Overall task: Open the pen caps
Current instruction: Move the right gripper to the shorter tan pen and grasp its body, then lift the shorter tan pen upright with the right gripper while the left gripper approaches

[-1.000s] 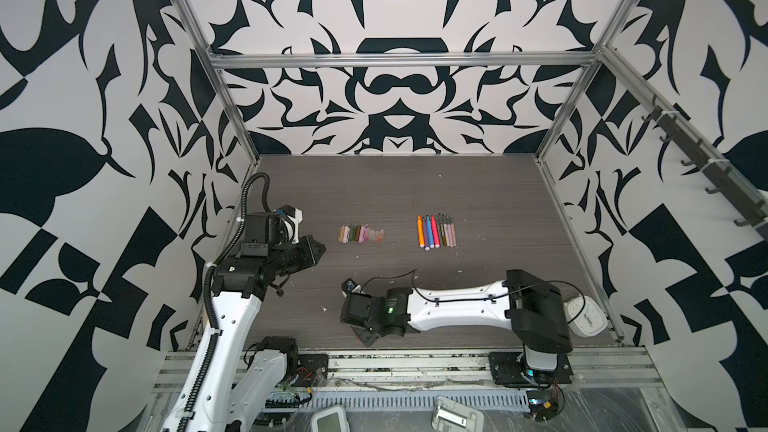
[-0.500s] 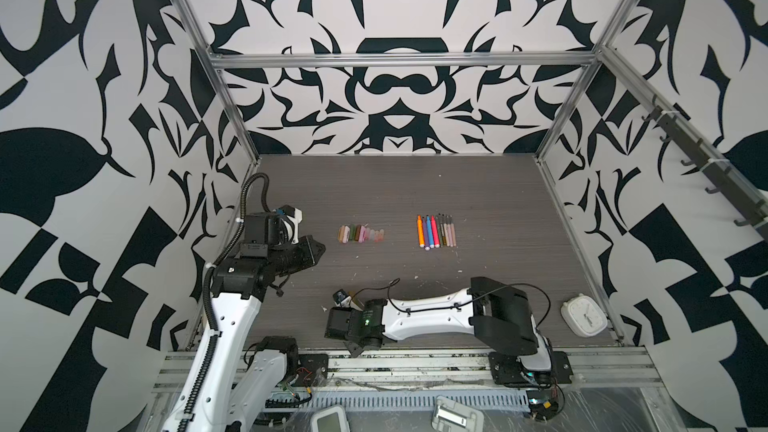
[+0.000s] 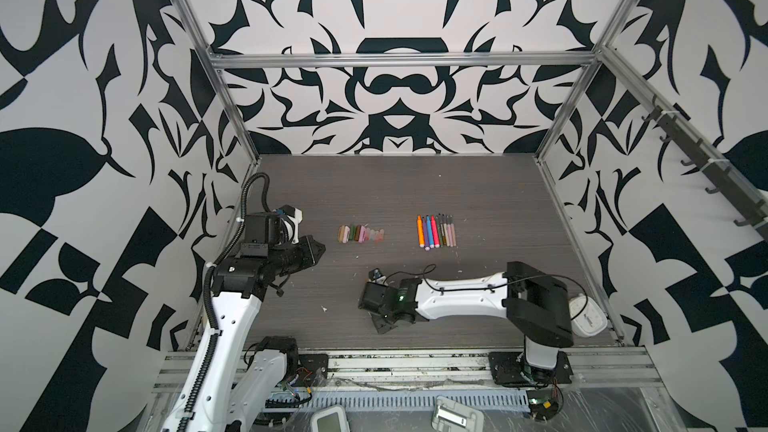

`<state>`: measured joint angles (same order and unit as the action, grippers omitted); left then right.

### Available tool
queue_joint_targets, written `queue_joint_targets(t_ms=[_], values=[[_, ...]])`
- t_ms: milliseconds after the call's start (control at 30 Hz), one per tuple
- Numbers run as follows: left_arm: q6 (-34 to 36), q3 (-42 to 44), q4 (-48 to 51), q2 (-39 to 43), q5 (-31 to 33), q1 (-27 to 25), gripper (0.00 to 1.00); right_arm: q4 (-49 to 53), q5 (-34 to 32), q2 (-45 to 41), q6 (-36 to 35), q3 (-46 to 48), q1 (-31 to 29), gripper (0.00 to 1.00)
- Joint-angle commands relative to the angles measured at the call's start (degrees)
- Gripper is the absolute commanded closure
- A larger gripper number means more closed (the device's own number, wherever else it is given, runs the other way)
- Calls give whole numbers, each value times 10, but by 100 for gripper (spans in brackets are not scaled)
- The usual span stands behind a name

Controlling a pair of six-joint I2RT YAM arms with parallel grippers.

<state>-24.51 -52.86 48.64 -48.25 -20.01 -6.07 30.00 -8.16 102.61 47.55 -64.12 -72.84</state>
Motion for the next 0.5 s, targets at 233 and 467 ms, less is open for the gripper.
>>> queue_joint_targets(t_ms=[233, 467], values=[[-12, 5, 13, 8, 44, 0, 86, 4, -15, -224, -51, 165, 57, 89], [-17, 6, 14, 18, 56, -4, 86, -2, 24, -301, -64, 220, 63, 89]])
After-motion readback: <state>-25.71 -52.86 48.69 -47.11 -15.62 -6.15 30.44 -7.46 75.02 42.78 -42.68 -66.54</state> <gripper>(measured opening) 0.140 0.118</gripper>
